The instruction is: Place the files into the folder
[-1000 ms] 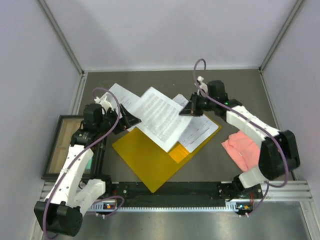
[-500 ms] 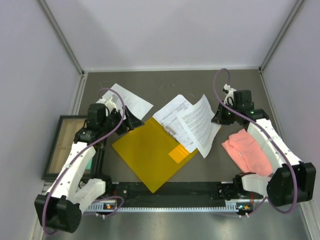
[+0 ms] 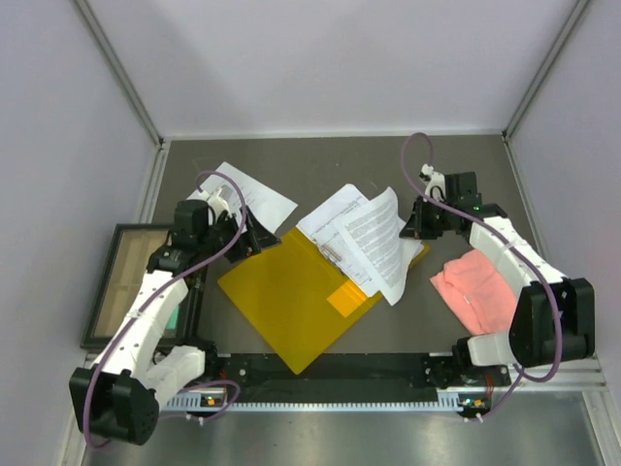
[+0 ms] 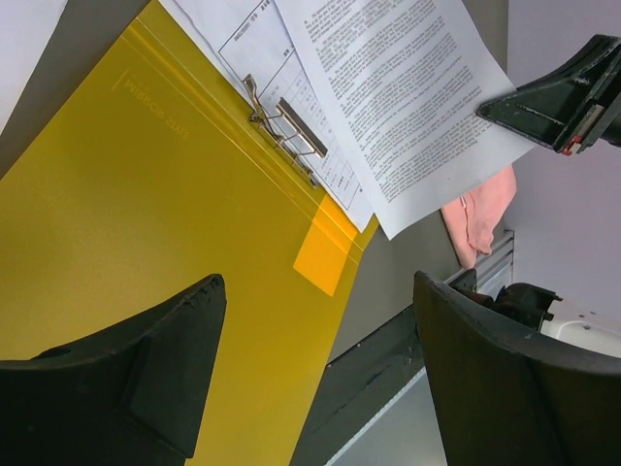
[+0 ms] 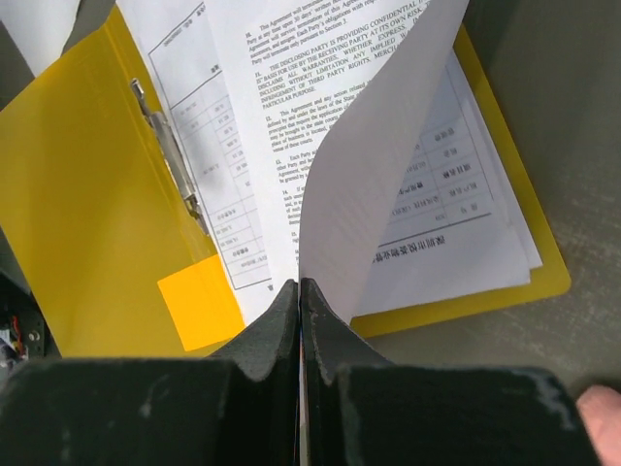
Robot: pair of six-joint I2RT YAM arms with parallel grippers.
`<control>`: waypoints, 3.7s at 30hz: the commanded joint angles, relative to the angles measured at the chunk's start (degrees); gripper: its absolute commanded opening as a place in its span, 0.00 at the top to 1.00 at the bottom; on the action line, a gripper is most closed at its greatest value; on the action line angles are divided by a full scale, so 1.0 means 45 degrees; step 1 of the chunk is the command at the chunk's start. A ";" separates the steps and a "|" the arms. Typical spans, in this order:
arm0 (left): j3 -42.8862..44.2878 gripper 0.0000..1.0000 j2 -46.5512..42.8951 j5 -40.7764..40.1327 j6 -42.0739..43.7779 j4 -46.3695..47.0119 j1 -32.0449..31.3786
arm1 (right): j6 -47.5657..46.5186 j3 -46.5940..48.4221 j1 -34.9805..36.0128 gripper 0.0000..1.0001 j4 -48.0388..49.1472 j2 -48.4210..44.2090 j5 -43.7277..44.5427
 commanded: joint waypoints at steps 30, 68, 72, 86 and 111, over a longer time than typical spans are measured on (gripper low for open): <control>0.0124 0.18 0.0356 0.0055 0.0176 0.0685 -0.0156 | 0.0803 0.0731 0.0540 1.00 0.3732 0.2100 -0.2036; 0.1314 0.21 0.1427 -0.2324 0.0313 0.0060 -0.0253 | 0.0396 0.5668 0.2216 0.37 -0.0954 0.3700 1.0232; 0.2288 0.21 0.2600 -0.4122 0.0429 0.0060 -0.0215 | 0.1909 0.7854 0.3721 0.38 -0.0156 0.5457 0.6956; 0.5496 0.23 0.8340 -0.8870 0.0566 0.0468 -0.0117 | 0.3386 1.5610 0.6066 0.52 0.2132 1.3113 0.2204; 0.2839 0.23 1.0454 -0.7426 -0.0723 0.2892 0.0196 | 0.3286 1.6357 0.6653 0.46 0.1800 1.6007 0.1228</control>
